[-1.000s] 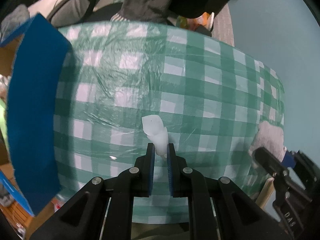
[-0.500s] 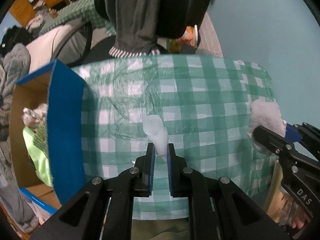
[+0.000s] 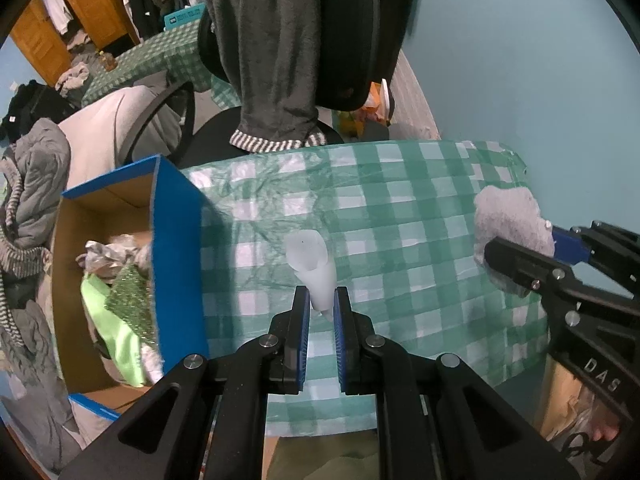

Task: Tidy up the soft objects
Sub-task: 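Lift the grey sock and white item and carry them over the box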

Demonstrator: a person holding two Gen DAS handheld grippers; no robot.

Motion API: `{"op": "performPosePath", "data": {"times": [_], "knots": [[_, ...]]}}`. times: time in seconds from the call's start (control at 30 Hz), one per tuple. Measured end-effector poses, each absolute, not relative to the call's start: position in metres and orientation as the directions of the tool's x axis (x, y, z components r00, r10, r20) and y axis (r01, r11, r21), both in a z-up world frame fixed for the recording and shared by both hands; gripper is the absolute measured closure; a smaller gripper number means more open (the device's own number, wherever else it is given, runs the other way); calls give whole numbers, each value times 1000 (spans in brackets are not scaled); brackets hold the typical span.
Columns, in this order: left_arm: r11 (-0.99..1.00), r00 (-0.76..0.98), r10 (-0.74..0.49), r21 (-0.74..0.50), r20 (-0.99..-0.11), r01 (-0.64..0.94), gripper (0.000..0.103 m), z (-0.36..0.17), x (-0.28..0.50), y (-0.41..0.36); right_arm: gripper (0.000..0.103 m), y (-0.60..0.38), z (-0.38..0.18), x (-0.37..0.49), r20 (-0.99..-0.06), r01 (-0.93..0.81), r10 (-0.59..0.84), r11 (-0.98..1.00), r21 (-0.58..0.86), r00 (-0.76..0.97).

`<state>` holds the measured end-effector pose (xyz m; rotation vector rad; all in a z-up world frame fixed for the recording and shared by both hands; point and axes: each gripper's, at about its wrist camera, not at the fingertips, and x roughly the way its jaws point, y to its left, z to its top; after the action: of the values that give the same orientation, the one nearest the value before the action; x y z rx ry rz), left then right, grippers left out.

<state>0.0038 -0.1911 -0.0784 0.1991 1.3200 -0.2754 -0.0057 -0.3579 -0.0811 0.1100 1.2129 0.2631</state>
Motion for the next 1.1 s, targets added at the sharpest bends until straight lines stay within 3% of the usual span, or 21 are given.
{"op": "performPosePath", "data": {"times": [1.1], "knots": [[983, 258, -28, 20, -966, 181, 92, -65, 9, -33, 75, -207, -61, 29, -880, -306, 367, 911, 275, 303]]}}
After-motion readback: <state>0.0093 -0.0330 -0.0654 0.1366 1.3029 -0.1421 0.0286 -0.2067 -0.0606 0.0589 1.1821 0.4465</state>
